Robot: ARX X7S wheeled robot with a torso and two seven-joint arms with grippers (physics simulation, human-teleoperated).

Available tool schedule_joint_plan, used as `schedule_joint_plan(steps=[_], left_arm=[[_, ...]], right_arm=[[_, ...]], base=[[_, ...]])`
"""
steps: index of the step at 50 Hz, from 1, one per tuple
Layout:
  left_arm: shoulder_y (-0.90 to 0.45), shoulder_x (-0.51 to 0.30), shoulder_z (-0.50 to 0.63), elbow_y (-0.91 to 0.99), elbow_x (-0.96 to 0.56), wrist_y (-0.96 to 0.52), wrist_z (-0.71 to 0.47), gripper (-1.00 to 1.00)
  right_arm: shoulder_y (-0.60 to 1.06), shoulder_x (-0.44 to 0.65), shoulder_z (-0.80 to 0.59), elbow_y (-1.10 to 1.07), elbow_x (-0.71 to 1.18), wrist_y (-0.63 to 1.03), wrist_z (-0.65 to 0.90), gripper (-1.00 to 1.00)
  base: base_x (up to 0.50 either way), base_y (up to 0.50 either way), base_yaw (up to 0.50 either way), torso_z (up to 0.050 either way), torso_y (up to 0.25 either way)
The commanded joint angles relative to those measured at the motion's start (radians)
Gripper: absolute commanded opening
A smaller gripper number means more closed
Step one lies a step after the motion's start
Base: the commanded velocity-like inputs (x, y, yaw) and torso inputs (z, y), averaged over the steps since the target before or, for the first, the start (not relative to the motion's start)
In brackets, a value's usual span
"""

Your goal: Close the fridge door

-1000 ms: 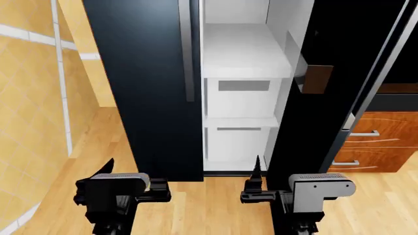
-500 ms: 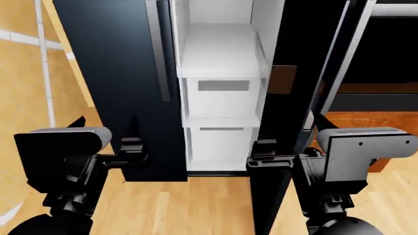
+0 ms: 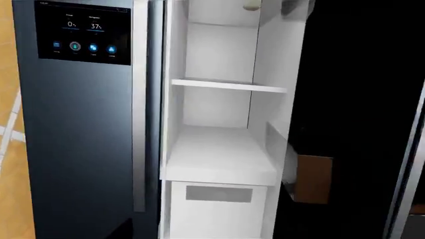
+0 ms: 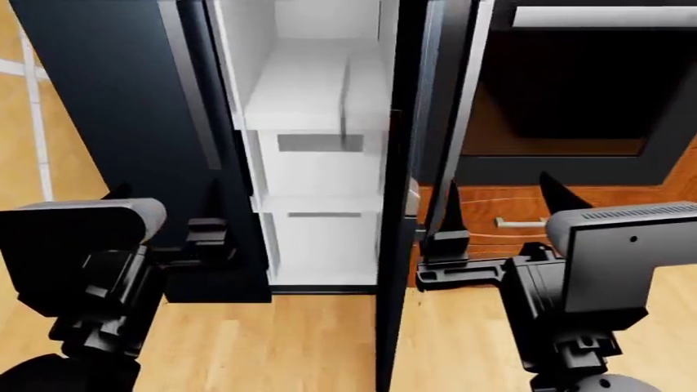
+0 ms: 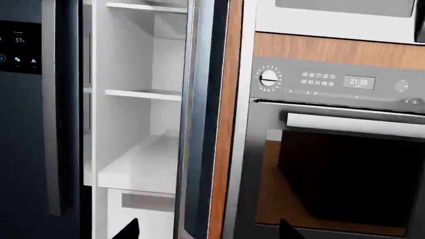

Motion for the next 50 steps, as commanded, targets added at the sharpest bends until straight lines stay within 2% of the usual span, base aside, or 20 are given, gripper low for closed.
schedule_joint_plan(steps=[1,50], left_arm=[[-0.012,-0.008,-0.014,0.000,-0.037,-0.011,-0.021,1.00],[-0.023,-0.049,-0.024,-0.032,-0.149,0.013,-0.112,1.00]], right_arm=[[0.021,0.055,-0.021,-0.003,0.079,-0.038,0.069,1.00],[0.042,0.133,-0.067,0.008,0.150,-0.156,0.128,1.00]], base=[[0.00,-0.50,0.00,0.000,0.000],[0.00,-0.50,0.00,0.000,0.000]])
